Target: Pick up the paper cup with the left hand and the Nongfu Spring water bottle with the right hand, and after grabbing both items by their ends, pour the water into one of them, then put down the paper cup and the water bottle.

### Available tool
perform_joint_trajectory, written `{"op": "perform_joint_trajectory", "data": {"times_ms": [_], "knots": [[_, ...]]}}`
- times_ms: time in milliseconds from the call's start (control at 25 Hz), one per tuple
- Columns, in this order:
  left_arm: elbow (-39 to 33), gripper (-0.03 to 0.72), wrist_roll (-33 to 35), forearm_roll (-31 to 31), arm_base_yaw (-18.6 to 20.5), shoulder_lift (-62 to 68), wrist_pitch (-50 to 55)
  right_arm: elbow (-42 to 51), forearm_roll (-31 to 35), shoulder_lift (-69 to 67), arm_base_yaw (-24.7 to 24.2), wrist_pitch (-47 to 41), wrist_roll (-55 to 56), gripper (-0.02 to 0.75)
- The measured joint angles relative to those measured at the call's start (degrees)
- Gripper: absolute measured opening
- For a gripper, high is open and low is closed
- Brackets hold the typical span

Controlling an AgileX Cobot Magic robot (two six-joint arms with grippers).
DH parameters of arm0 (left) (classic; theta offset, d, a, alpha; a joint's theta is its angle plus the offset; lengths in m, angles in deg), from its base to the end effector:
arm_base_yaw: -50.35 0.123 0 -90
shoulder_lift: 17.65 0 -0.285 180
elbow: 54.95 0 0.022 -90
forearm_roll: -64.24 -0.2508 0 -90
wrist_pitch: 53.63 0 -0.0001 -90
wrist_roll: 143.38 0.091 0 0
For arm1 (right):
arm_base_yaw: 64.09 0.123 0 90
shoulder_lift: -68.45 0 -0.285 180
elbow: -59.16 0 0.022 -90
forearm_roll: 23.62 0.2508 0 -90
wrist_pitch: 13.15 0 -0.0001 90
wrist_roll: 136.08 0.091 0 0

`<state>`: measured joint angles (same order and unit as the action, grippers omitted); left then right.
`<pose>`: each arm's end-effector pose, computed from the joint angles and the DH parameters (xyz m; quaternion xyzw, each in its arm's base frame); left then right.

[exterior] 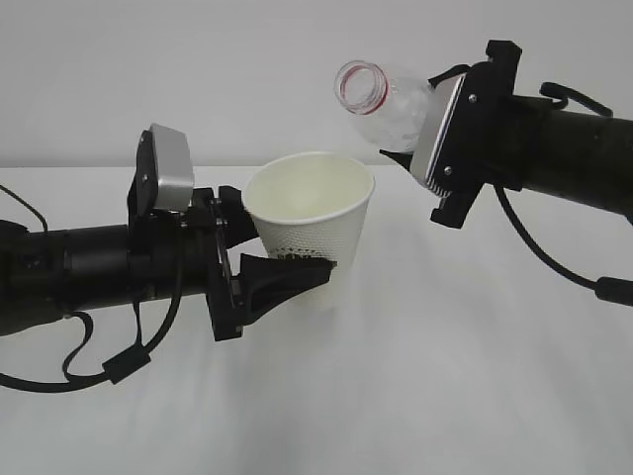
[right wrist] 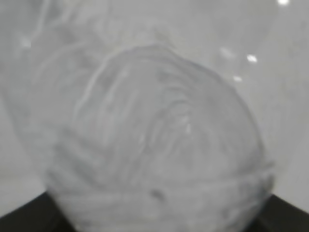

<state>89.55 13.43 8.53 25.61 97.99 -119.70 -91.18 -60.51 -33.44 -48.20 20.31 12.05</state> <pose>0.2642 -0.1974 0.1611 0.4509 0.5917 -0.4008 0.5348 0.3230 0.1232 0.2316 -0.5769 0.5281 -0.1273 0.6100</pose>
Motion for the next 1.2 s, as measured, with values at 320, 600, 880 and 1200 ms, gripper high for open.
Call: {"op": "perform_joint_trajectory", "data": {"times_ms": [320,600,880,1200], "knots": [[0.0,0.547,0.0,-2.5,0.0,0.0,0.0,0.0,-0.1,0.0,0.0,0.0,-3.3,0.461],[0.0,0.546,0.0,-4.6,0.0,0.0,0.0,0.0,-0.1,0.0,0.0,0.0,-5.0,0.461],[0.0,0.546,-0.9,-6.8,0.0,0.0,0.0,0.0,-0.1,0.0,0.0,0.0,-7.8,0.461],[0.0,0.546,-1.5,-7.4,0.0,0.0,0.0,0.0,-0.1,0.0,0.0,0.0,-10.9,0.461]]}}
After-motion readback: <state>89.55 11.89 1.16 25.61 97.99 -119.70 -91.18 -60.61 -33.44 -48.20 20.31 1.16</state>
